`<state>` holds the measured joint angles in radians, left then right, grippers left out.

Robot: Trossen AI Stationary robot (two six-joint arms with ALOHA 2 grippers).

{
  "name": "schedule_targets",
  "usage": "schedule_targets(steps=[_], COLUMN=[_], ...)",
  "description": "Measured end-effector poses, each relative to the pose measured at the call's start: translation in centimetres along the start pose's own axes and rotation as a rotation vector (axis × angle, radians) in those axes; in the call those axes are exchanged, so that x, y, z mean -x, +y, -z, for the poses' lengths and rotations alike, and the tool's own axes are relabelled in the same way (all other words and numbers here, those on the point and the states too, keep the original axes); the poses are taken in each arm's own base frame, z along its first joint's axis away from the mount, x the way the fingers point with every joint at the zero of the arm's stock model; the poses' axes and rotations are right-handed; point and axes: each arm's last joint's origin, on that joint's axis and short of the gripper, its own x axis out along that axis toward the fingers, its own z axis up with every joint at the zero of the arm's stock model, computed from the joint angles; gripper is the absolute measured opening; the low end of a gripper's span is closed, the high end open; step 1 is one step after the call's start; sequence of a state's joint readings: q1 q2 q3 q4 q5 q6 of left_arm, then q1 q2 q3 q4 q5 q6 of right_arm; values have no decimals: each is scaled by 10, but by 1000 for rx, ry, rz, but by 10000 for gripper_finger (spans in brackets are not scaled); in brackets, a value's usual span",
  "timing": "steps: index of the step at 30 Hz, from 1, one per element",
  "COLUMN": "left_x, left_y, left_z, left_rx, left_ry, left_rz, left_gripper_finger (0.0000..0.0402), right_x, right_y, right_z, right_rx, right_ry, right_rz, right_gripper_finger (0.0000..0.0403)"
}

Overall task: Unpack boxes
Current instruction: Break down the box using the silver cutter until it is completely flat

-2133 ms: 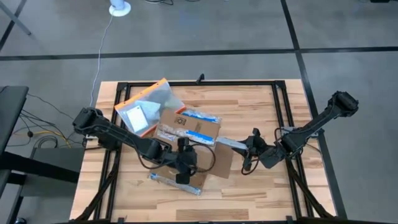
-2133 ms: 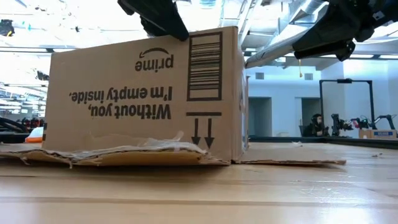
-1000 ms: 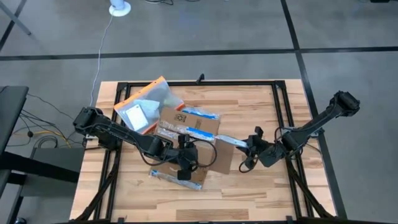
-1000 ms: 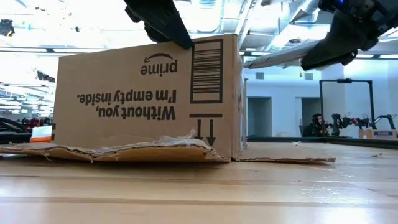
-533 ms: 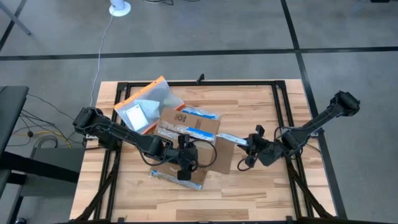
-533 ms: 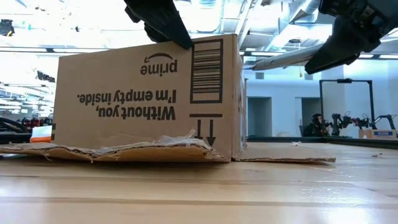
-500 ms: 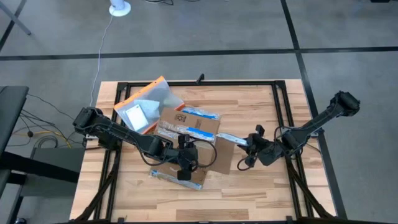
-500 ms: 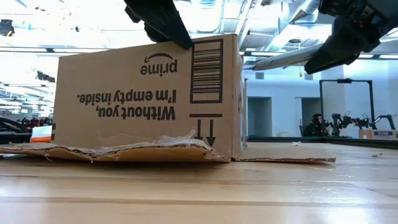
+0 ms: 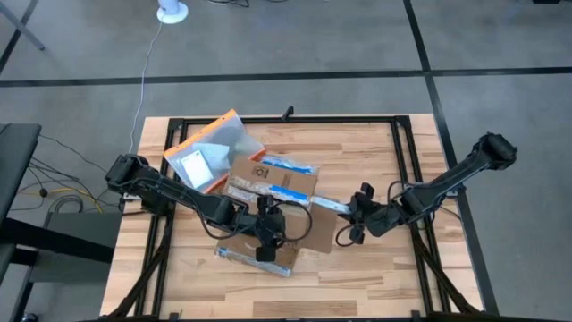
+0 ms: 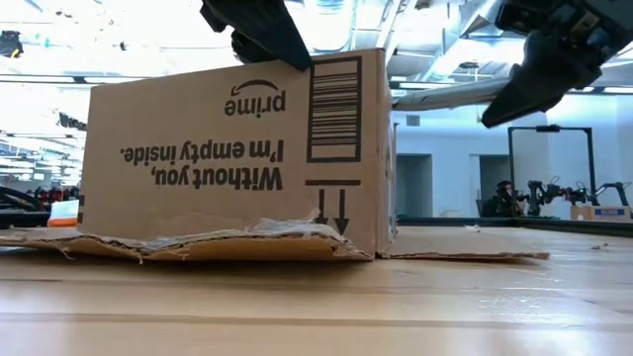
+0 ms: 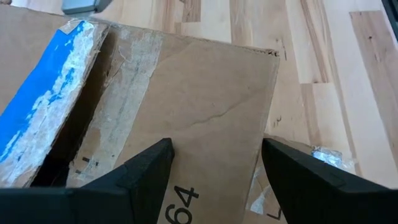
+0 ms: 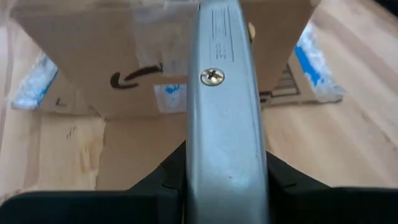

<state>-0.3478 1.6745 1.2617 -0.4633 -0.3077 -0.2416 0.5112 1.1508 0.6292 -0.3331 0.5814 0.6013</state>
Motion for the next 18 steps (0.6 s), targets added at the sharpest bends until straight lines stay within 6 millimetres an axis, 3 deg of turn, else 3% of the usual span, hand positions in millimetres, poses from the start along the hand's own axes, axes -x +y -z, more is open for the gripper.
schedule_targets(steps=[11,18], left_x=[-1,-2], left_y=[3,8], left_z=[-2,-2], left_rx=[23,33], left_ry=[-8,-8], left_rz=[-13,-26], left_gripper_finger=[237,237], right_x=[9,8], right_y=[16,16], right_z=[-3,-2], right_rx=[46,12], right_ry=[57,60], right_rz=[-125,-104], right_gripper_finger=[88,88])
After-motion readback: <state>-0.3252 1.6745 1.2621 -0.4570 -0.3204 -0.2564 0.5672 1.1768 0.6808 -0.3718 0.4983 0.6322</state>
